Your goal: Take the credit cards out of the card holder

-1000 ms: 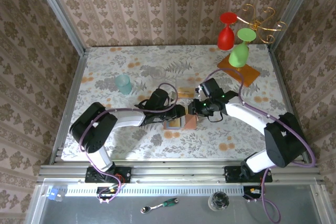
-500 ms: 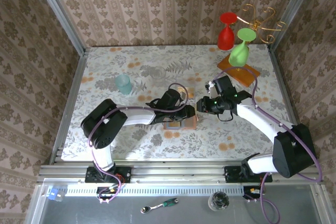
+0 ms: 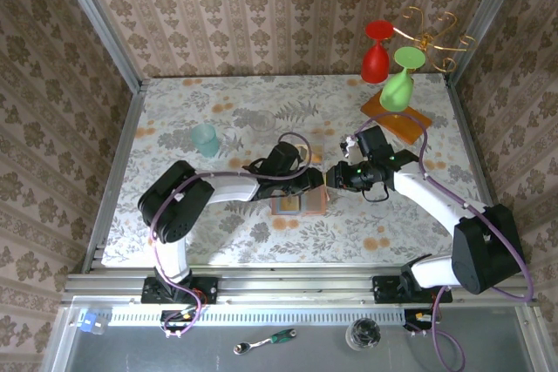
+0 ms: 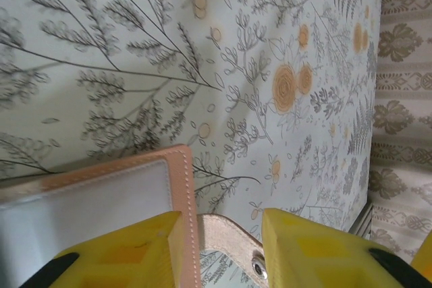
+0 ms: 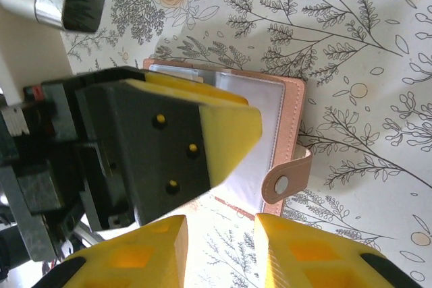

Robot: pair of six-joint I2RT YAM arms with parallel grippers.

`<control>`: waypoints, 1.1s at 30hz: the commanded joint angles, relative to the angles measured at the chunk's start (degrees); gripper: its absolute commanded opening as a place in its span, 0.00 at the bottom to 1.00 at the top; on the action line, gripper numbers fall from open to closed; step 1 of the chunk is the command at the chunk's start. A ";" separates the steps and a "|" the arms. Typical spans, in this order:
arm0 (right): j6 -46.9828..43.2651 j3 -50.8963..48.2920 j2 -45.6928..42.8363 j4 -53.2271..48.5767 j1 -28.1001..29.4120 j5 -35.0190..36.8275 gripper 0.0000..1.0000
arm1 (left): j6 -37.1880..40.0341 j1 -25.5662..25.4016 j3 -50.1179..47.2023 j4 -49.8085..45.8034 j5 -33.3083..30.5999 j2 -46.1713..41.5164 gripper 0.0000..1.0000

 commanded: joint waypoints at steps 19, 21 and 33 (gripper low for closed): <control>9.18 8.87 12.47 5.14 9.58 -1.67 0.34 | 6.10 11.16 -15.00 -3.63 5.18 -17.82 0.36; 9.98 10.02 14.70 5.51 10.55 -1.52 0.34 | 6.26 12.78 -16.29 -3.29 6.30 -18.33 0.35; 12.40 12.39 23.94 6.74 12.63 -1.24 0.33 | 7.40 16.82 -17.73 -6.67 9.81 -20.42 0.35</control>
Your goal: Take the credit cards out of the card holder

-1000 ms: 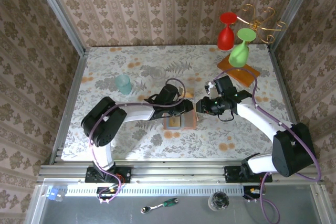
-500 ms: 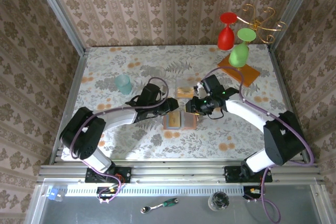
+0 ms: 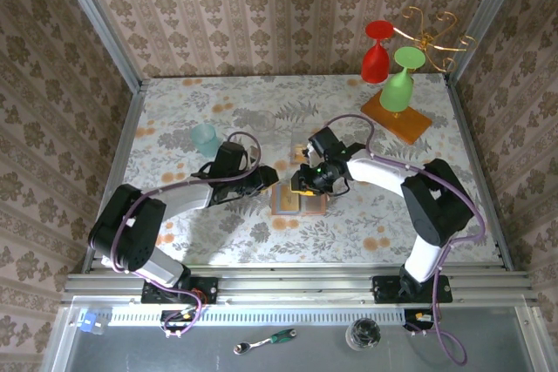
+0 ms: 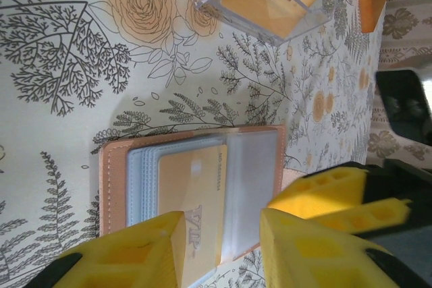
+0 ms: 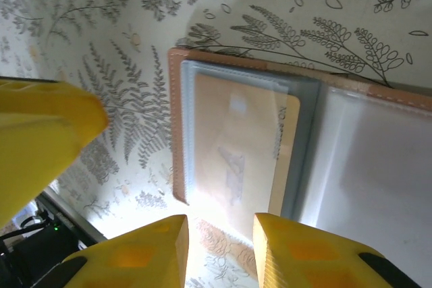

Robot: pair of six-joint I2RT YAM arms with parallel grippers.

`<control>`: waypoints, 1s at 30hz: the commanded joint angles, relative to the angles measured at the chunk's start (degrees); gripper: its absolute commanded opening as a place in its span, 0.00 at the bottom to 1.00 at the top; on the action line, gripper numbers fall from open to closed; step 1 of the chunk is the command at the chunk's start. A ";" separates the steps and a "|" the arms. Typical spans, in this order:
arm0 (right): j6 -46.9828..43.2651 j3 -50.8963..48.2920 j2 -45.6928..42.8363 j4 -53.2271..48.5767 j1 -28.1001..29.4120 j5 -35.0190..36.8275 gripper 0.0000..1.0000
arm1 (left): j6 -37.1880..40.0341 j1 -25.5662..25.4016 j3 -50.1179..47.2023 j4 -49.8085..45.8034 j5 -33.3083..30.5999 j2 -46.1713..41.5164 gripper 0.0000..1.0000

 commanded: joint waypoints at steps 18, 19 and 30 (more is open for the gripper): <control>-2.53 -3.29 2.53 0.90 0.72 7.05 0.33 | 1.69 -0.44 -1.69 2.84 0.87 0.39 0.35; -2.65 -3.39 2.78 1.06 0.73 7.09 0.33 | 1.55 -0.68 -1.80 2.79 0.68 0.24 0.35; -1.96 -2.62 -1.31 0.78 0.69 6.92 0.33 | 2.64 -1.74 0.33 -0.15 -0.20 -0.95 0.35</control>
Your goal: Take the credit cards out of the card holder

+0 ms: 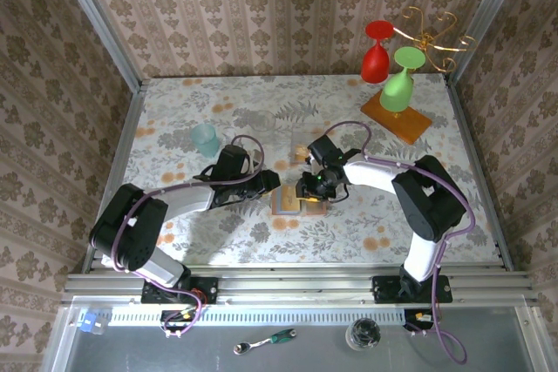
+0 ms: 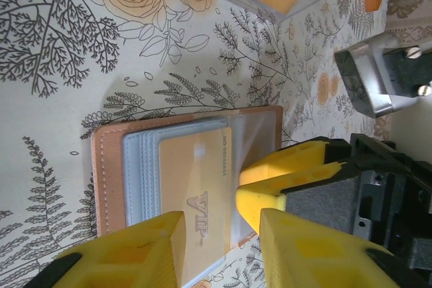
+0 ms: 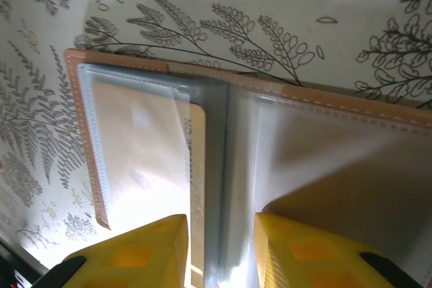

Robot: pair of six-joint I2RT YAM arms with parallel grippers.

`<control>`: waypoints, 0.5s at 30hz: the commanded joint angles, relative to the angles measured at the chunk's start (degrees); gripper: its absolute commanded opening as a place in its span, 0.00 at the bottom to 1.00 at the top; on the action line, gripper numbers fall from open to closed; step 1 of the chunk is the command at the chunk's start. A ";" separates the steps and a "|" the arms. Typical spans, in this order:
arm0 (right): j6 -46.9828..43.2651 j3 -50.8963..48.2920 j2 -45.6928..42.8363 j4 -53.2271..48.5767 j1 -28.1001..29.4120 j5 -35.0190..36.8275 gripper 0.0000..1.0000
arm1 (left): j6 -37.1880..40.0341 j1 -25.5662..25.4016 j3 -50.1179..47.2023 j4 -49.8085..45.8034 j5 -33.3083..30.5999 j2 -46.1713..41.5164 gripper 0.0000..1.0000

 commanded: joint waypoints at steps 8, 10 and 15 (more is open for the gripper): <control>0.18 -0.31 -6.67 -1.18 0.34 1.04 0.34 | -0.23 -1.58 2.57 1.60 -0.40 2.80 0.32; 0.42 -0.55 -6.94 -0.94 0.34 0.64 0.34 | -0.26 -2.05 3.14 2.18 -0.12 4.14 0.29; 1.42 -1.22 -6.90 0.84 0.33 -0.88 0.33 | 0.32 -2.61 4.18 1.89 -0.02 6.42 0.20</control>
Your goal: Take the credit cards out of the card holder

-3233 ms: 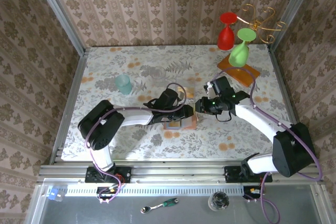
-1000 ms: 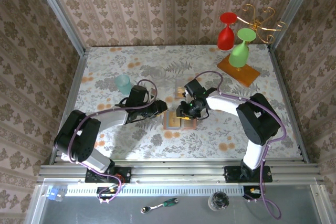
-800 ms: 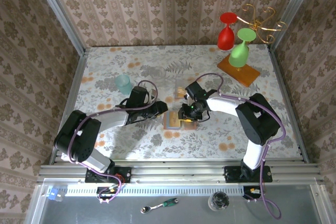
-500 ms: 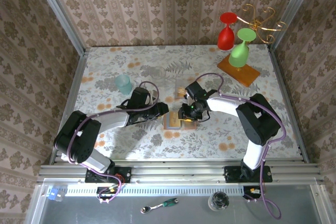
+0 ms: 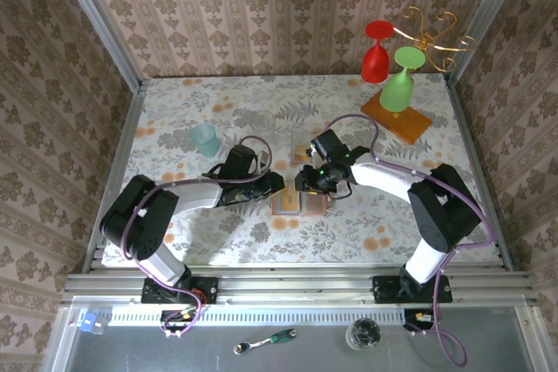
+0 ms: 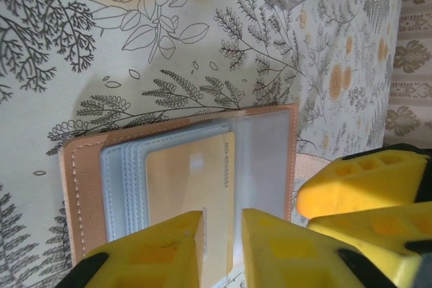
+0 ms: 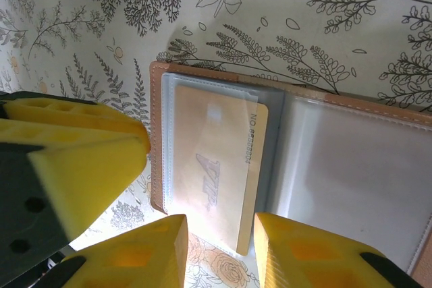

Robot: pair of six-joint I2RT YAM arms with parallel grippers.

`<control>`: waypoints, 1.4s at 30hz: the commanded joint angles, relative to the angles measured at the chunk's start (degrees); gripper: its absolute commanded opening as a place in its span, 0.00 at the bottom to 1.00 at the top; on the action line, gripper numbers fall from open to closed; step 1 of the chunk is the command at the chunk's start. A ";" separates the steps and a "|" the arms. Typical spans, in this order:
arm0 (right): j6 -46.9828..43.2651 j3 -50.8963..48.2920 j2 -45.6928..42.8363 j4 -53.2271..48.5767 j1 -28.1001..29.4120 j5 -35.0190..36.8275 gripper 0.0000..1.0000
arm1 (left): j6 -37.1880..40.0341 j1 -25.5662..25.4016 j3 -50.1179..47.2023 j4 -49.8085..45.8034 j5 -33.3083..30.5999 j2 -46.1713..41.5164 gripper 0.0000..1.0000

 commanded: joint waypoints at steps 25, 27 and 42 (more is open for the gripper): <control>3.62 -0.43 4.47 5.36 0.94 -5.16 0.32 | 2.89 -0.30 -0.85 -3.04 -0.53 1.58 0.05; 3.61 -0.33 4.82 5.53 1.04 -5.13 0.32 | 3.11 -0.27 -0.86 -3.71 -0.61 1.72 0.04; 3.35 0.10 7.58 6.01 1.40 -5.69 0.31 | 3.59 0.04 -1.28 -4.64 -0.97 1.77 0.03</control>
